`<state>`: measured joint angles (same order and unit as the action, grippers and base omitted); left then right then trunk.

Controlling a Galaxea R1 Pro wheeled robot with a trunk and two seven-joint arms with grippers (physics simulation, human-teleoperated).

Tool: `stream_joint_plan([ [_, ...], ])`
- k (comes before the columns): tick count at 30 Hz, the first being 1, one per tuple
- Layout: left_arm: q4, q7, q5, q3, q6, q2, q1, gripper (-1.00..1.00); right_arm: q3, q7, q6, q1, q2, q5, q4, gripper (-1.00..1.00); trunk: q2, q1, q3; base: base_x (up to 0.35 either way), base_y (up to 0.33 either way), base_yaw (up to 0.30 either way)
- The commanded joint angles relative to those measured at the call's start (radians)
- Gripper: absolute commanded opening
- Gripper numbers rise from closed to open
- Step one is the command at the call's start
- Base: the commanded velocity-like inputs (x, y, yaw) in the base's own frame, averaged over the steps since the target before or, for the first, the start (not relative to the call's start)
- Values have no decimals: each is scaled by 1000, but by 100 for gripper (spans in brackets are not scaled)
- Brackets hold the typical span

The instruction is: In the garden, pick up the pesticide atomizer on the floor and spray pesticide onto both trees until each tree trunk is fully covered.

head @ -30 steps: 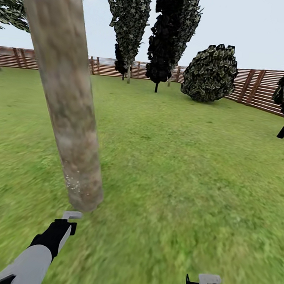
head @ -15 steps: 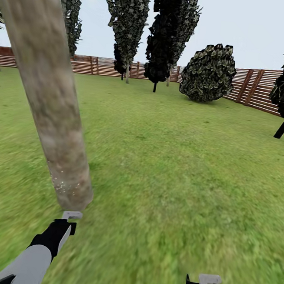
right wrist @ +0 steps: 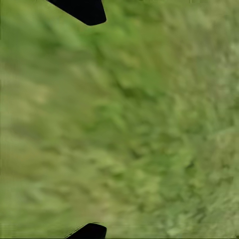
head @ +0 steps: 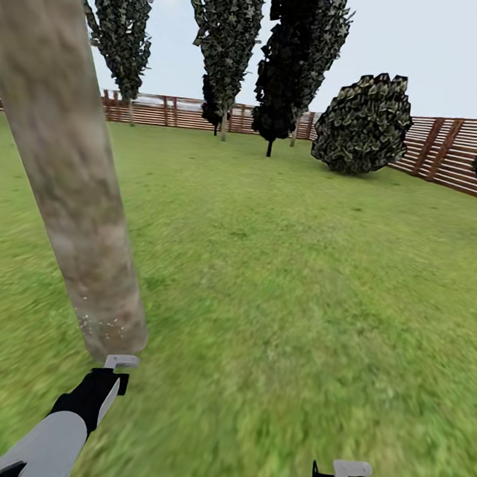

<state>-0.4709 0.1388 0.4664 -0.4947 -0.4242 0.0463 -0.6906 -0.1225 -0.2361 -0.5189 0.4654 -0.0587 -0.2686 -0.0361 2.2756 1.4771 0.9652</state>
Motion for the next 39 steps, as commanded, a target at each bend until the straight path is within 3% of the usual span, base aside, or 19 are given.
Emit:
stream_joint_plan([
  [1, -2, 1, 3, -4, -4, 1, 0, -100, -8, -3, -3, 0, 0, -11, 1, 100, 0, 0, 1, 231, -203, 276],
  [12, -1, 2, 3, -4, -4, 1, 0, -100, -7, -3, -3, 0, 0, -11, 1, 100, 0, 0, 1, 213, -209, 277],
  [24, -1, 0, 1, -2, -4, 4, 0, -100, -8, -3, -3, 0, 0, -11, 1, 100, 0, 0, 1, -15, -223, 277],
  [27, -12, -3, -6, 4, -8, 39, -6, -100, -8, -3, -3, 0, -1, -11, 1, 100, 0, 0, 1, -7, -13, 277],
  [30, -19, -6, -6, 13, -15, 57, -39, -100, -8, -3, -3, 0, -1, -11, 1, 100, 0, 0, 1, -1, -2, 277],
  [34, -23, -61, -1, 32, -57, 43, -97, -100, -8, -3, -3, 0, -1, -11, 1, 100, 0, 0, 1, 0, 0, 202],
  [36, -34, -133, 6, 54, -117, -13, -133, -100, -8, -3, -3, 0, -2, -11, 1, 100, 0, 0, 1, 0, 0, 35],
  [38, -37, -196, 8, 104, -129, -59, -143, -100, -8, -3, -3, 0, -2, -11, 1, 100, 0, 0, 1, 0, 0, 10],
  [39, -38, -251, 9, 151, -134, -75, -146, -100, -8, -3, -3, 0, -3, -11, 1, 100, 0, 0, 1, 0, 0, 3],
])
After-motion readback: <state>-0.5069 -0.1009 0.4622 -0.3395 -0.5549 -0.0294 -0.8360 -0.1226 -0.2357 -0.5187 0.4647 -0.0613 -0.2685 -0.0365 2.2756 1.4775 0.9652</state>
